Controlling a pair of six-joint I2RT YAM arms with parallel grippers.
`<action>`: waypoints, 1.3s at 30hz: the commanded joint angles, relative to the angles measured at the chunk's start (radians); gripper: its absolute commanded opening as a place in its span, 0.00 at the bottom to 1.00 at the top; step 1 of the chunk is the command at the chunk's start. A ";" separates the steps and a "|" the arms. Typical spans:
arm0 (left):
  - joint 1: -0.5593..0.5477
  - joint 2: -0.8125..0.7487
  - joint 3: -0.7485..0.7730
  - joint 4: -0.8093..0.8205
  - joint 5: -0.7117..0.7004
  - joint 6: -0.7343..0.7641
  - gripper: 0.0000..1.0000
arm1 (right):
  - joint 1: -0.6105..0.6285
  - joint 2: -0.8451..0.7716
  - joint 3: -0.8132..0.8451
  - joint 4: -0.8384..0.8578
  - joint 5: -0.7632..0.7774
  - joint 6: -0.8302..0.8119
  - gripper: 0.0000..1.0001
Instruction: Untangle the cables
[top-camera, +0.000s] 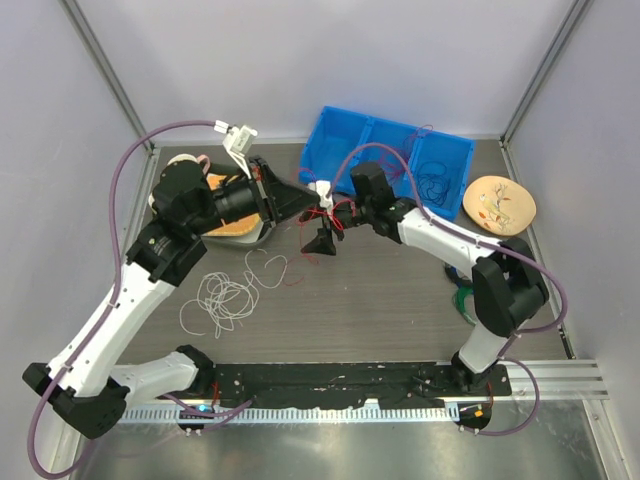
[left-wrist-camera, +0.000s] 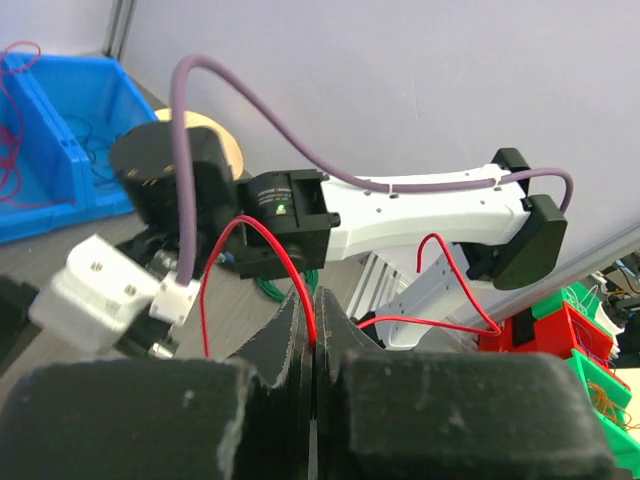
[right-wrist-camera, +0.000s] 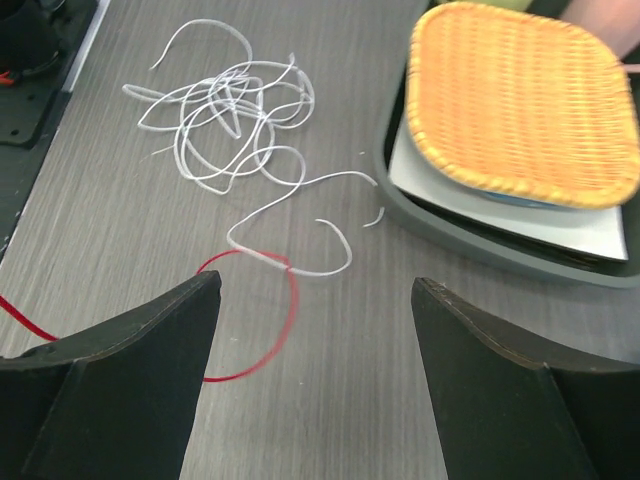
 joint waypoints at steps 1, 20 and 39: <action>-0.005 -0.004 0.065 -0.013 -0.023 0.047 0.00 | 0.041 0.017 0.144 -0.329 -0.036 -0.280 0.82; -0.005 -0.057 0.023 -0.101 -0.269 0.089 0.00 | 0.073 -0.081 0.078 -0.386 0.002 -0.411 0.84; -0.005 -0.135 -0.026 -0.153 -0.433 0.092 0.00 | 0.191 -0.049 0.033 0.250 0.606 0.213 0.01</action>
